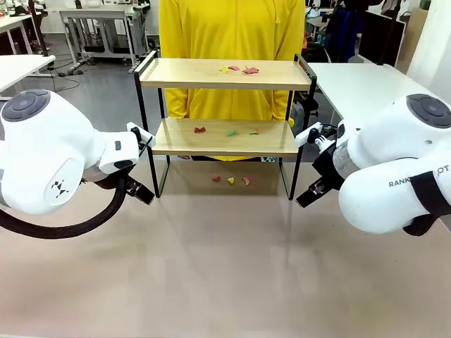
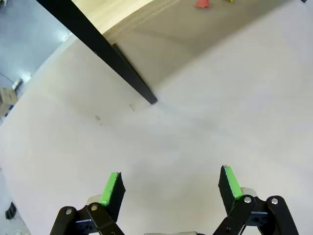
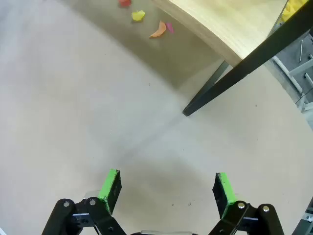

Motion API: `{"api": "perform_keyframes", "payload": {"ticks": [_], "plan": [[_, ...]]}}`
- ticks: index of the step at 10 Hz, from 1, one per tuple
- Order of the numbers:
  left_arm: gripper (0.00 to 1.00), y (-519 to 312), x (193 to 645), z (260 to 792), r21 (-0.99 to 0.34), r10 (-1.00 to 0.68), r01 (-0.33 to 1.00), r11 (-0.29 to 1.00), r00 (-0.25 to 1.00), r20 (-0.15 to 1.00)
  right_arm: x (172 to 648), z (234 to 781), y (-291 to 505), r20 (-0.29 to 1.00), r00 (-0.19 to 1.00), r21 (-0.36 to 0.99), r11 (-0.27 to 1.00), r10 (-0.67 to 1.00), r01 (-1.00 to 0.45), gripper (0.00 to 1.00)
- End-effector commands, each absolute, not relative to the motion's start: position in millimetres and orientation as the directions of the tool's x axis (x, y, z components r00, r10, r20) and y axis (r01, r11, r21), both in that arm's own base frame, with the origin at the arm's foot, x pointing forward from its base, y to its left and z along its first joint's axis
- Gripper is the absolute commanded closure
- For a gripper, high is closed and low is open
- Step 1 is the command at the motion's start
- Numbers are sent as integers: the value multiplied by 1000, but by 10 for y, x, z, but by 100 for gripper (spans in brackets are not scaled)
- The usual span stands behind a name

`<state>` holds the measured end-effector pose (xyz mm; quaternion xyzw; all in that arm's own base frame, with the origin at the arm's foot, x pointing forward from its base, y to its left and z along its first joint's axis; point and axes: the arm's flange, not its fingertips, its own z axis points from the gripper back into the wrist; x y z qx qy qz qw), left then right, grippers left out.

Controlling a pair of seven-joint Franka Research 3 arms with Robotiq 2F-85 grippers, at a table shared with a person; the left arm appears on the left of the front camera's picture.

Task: Clean the shelf.
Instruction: Pick up the Duster handed by the human.

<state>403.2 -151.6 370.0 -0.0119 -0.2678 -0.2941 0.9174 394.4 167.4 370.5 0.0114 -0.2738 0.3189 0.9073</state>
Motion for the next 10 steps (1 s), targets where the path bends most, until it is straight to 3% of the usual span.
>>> {"api": "perform_keyframes", "payload": {"ticks": [1, 10], "plan": [[0, -1516, 4031, 3701, 136, -533, 546, 827, 683, 499, 3944, 3705, 1674, 504, 647, -154, 796, 572, -585, 0], [0, -1520, 4030, 3700, 136, -534, 546, 826, 683, 498, 3943, 3705, 1675, 504, 646, -154, 796, 573, -585, 0]]}}
